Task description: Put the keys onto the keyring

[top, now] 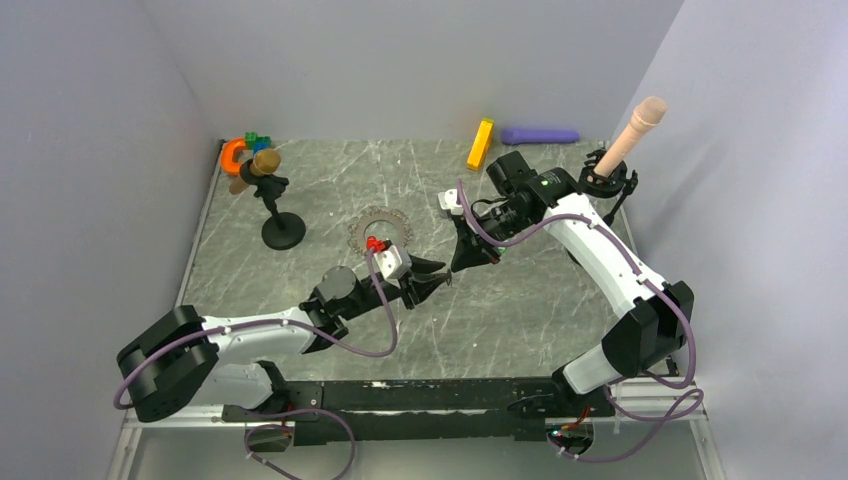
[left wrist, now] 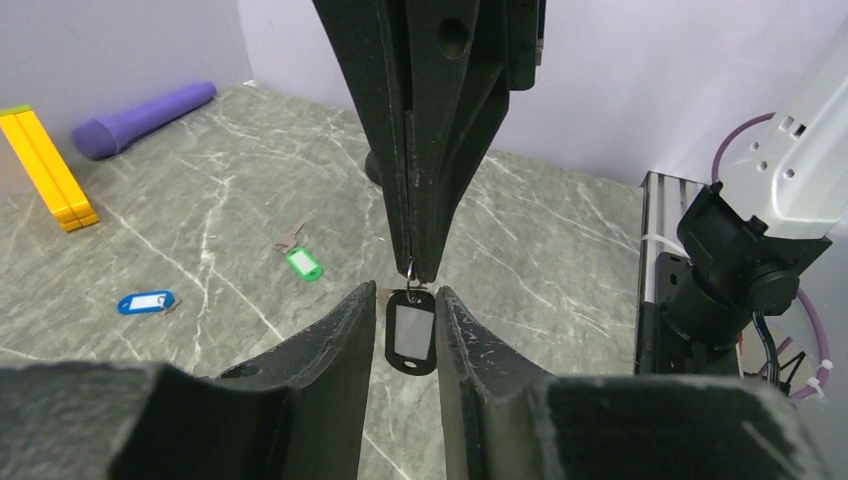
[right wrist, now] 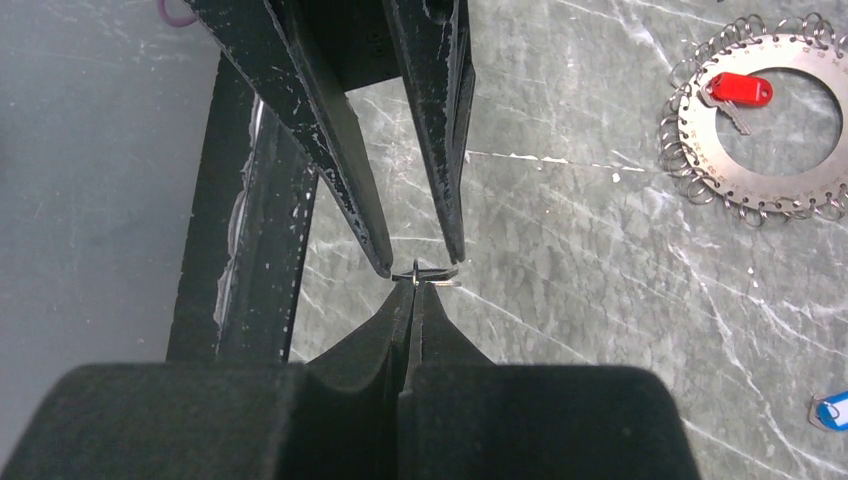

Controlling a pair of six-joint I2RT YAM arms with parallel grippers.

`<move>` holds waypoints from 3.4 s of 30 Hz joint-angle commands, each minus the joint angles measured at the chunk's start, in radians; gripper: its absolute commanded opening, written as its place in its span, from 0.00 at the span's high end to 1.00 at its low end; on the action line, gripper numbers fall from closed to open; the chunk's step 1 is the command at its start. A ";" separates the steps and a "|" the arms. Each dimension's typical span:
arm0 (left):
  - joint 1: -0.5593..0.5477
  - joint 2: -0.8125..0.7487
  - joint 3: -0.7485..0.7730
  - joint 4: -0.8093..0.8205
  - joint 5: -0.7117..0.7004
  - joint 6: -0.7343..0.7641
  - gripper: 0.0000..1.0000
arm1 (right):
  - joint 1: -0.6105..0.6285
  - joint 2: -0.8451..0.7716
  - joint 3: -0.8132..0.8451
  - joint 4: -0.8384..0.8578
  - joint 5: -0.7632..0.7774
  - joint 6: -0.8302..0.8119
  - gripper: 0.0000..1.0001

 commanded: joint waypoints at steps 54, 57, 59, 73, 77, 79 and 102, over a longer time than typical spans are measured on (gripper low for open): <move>0.014 -0.029 -0.001 0.093 -0.002 -0.055 1.00 | 0.000 -0.059 -0.026 0.059 -0.079 0.001 0.80; 0.014 -0.028 -0.001 0.094 -0.005 -0.055 1.00 | 0.001 -0.054 -0.023 0.050 -0.081 -0.008 0.90; 0.014 -0.030 -0.002 0.093 -0.005 -0.056 1.00 | 0.001 -0.053 -0.023 0.044 -0.083 -0.015 0.99; 0.044 -0.122 -0.093 0.152 -0.042 -0.132 0.50 | -0.020 -0.109 -0.100 0.082 -0.033 -0.017 1.00; 0.045 -0.221 -0.149 0.095 -0.074 -0.124 0.45 | -0.044 -0.141 -0.156 0.121 -0.018 -0.014 1.00; 0.048 -0.282 -0.187 0.051 -0.096 -0.119 0.44 | -0.064 -0.154 -0.183 0.131 -0.020 -0.021 1.00; 0.053 -0.649 -0.426 -0.158 -0.209 -0.166 0.43 | -0.153 -0.087 -0.402 0.323 0.280 0.035 1.00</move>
